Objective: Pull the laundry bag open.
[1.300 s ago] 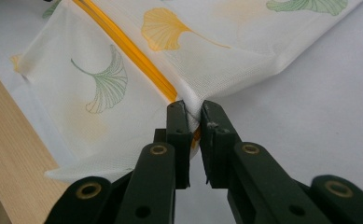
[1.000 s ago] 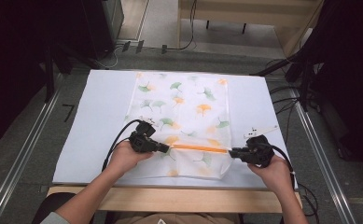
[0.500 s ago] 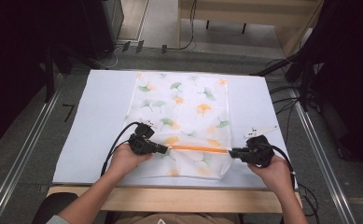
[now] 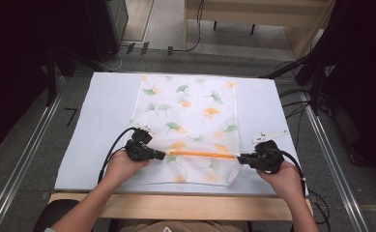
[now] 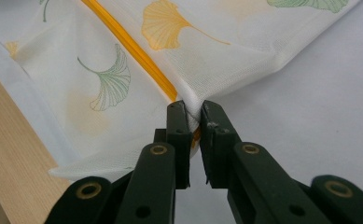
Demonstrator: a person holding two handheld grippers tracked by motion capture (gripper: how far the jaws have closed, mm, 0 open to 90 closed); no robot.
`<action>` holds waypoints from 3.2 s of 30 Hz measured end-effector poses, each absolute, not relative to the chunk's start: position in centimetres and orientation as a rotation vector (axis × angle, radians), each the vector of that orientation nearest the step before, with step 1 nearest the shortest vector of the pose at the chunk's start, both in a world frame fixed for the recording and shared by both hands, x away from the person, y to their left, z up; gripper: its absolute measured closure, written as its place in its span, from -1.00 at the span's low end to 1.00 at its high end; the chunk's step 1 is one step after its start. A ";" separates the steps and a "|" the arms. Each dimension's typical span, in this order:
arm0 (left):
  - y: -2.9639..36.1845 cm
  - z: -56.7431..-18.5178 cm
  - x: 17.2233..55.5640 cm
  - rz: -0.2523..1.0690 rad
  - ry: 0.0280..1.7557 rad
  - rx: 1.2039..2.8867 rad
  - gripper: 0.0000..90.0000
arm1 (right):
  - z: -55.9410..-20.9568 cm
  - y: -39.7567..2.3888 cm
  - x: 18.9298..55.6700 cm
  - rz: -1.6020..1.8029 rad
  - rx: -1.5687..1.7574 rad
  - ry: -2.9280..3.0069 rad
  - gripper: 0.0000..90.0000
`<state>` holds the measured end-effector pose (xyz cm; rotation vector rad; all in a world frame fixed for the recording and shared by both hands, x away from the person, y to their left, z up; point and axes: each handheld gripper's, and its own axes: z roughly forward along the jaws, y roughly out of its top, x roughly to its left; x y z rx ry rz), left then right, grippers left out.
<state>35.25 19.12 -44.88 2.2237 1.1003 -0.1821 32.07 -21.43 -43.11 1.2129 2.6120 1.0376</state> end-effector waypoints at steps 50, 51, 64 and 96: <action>22.3 -44.2 35.1 -0.181 1.146 2.226 1.00 | -43.1 -21.5 32.1 1.047 1.214 2.619 0.87; 22.4 -44.2 35.2 -0.179 1.144 2.224 1.00 | -43.1 -21.5 32.2 1.047 1.212 2.620 0.87; 22.1 -44.3 35.2 -0.186 1.140 2.218 1.00 | -43.2 -21.6 32.2 1.035 1.225 2.615 0.87; 22.2 -44.2 35.2 -0.177 1.148 2.239 1.00 | -43.2 -21.7 32.3 1.036 1.223 2.611 0.87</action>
